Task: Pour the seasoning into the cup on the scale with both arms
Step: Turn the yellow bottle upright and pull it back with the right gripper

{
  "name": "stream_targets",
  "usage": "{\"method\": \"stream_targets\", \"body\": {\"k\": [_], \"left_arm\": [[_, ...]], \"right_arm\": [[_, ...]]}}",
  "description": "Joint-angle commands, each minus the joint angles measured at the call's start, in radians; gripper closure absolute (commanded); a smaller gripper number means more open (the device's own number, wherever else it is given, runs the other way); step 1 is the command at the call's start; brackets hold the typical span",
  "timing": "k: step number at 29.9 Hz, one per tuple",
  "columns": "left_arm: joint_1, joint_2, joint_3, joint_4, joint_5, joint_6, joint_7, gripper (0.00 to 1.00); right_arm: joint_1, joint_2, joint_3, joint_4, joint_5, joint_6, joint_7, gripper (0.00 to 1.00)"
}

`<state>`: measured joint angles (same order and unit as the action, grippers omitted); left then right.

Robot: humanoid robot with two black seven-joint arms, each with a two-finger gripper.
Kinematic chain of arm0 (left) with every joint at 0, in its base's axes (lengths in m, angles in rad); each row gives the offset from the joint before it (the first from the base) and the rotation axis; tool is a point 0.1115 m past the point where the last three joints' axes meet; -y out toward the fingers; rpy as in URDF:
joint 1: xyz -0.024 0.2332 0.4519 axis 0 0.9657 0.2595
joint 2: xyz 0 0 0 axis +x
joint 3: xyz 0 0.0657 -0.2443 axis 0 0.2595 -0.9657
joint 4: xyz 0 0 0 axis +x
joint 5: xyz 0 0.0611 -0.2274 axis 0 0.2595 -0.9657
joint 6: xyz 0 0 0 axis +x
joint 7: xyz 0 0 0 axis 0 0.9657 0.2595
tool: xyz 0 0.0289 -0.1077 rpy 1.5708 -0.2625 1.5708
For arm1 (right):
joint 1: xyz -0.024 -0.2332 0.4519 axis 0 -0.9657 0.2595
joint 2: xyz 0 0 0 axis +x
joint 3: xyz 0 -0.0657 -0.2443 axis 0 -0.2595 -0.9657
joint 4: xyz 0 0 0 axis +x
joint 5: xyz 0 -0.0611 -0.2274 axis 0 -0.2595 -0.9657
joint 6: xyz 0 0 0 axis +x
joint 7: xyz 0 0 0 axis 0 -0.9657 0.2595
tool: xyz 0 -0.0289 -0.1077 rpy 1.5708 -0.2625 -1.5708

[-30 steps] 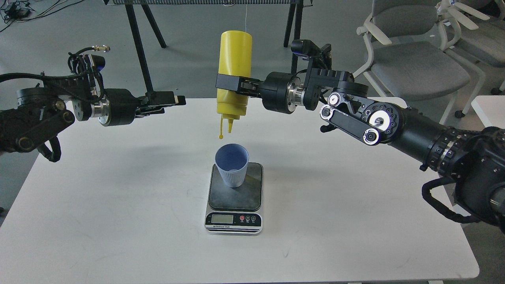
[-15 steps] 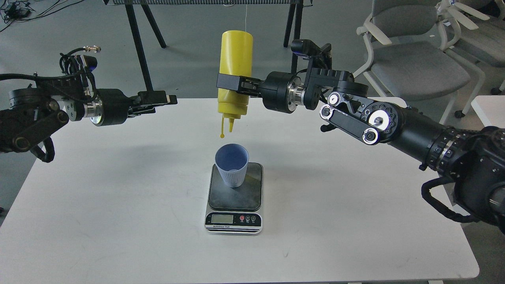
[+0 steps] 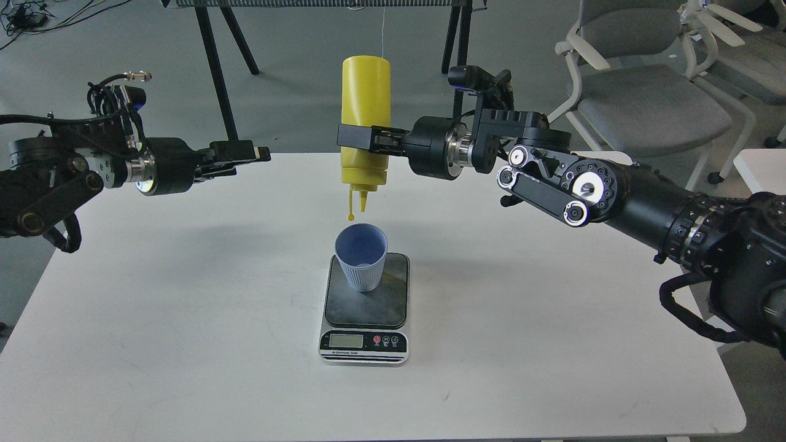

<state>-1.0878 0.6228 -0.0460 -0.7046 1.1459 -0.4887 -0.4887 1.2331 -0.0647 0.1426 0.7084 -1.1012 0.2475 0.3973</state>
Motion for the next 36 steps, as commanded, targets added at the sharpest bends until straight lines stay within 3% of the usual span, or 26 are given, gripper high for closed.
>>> {"method": "stream_targets", "body": {"k": [1,11,18,23,29,32,36], "left_arm": [[-0.001,-0.003,0.000,0.000,-0.002,0.000,0.000,0.01],[0.000,0.002,0.002,0.000,-0.002,0.000,0.000,0.01],[0.002,0.002,0.002,0.000,-0.002,0.000,0.000,0.01],[0.000,0.000,0.002,0.000,-0.002,0.000,0.000,0.01],[0.002,-0.001,0.003,0.000,-0.002,0.000,0.000,0.01],[0.002,-0.002,0.003,-0.001,0.000,0.000,0.000,0.01],[0.011,-0.002,0.005,-0.001,0.000,0.000,0.000,0.01]], "right_arm": [[0.000,-0.001,0.023,-0.001,0.009,-0.004,-0.002,0.97],[0.003,-0.021,0.169,0.002,0.105,0.007,-0.003,0.97],[-0.009,-0.078,0.311,0.008,0.326,0.009,-0.009,0.97],[-0.086,-0.153,0.495,0.025,0.642,0.058,-0.028,0.97],[-0.326,-0.245,0.713,0.107,1.263,0.240,-0.104,0.98],[-0.490,-0.247,0.820,0.152,1.496,0.241,-0.152,0.98],[-0.668,-0.230,0.900,0.212,1.646,0.241,-0.212,0.98]]}}
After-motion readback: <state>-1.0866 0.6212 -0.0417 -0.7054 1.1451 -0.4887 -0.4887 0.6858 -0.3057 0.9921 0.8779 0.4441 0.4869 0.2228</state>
